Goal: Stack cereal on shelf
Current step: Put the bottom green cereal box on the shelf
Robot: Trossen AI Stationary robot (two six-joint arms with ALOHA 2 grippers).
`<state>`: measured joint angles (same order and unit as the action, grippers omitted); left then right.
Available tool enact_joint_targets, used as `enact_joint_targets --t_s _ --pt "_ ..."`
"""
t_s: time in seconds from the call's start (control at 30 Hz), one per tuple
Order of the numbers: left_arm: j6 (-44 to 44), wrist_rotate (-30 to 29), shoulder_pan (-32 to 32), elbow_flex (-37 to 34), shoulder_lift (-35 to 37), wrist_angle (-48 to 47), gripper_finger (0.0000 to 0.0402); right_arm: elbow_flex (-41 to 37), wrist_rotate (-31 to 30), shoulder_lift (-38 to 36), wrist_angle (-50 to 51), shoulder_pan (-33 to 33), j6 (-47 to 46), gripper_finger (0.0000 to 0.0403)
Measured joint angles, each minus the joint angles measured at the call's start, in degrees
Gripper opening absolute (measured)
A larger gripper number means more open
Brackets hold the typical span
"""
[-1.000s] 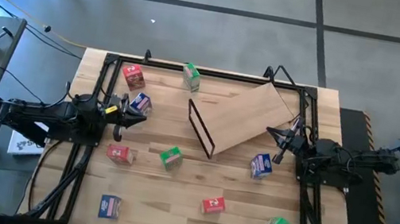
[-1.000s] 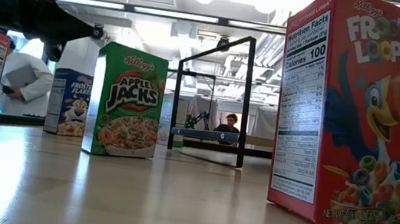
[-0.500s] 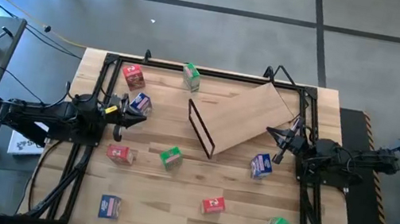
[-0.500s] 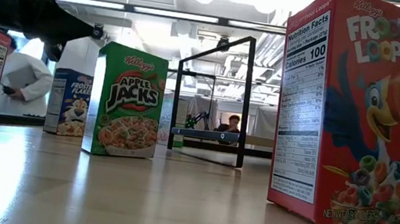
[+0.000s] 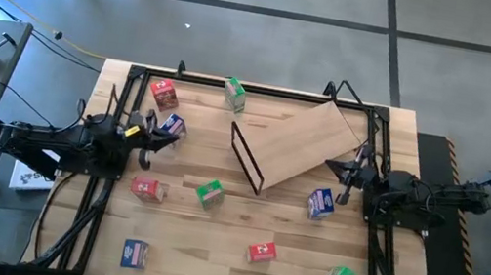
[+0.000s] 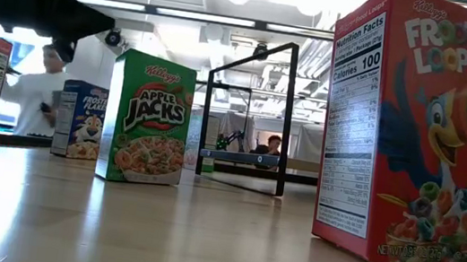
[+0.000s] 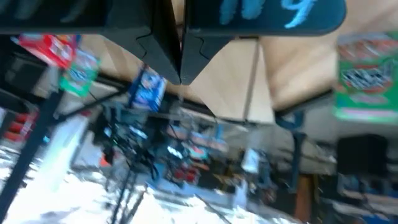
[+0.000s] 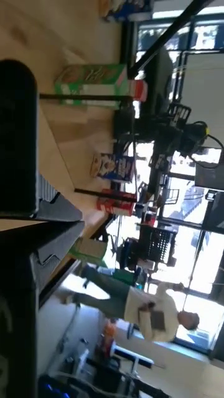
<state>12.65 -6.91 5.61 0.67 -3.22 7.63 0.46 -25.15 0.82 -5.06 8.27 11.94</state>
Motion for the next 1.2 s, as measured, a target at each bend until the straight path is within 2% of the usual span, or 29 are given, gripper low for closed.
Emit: enact_joint_targets --t_s 0.1,0.27,0.43,0.6,0.77,0.93,1.03,1.2 --pt "-0.15 -2.37 0.00 0.00 0.00 2.41 0.0003 0.00 0.38 0.00 -1.03 -0.02 -0.78 0.0000" --pt "-0.35 -2.97 0.00 0.00 0.00 4.82 0.0003 -0.01 2.13 0.00 -5.17 0.00 3.33 0.0000" --pt "-3.19 -4.22 0.02 0.00 0.00 4.02 0.0003 0.01 2.23 0.00 -10.98 0.00 3.79 0.0000" --pt "1.44 -3.50 0.02 0.00 -0.03 1.88 0.0003 0.01 4.30 0.04 -18.34 -0.02 1.58 0.0000" --pt "1.32 -4.49 0.02 0.00 -0.03 0.74 0.0003 -0.01 6.79 0.02 -23.47 -0.02 3.98 0.0000" --pt "-2.22 -3.88 0.02 0.00 0.00 2.25 0.0003 -0.01 5.84 0.02 -23.45 -0.02 3.70 0.0000" --pt "-2.28 -2.19 0.02 0.00 0.00 -0.89 0.0003 0.01 5.47 0.04 -23.36 -0.02 2.74 0.0000" --pt "-3.76 -2.55 0.02 0.00 -0.02 -5.05 0.0003 1.60 -1.54 0.08 -18.00 -0.02 -0.85 0.0000"
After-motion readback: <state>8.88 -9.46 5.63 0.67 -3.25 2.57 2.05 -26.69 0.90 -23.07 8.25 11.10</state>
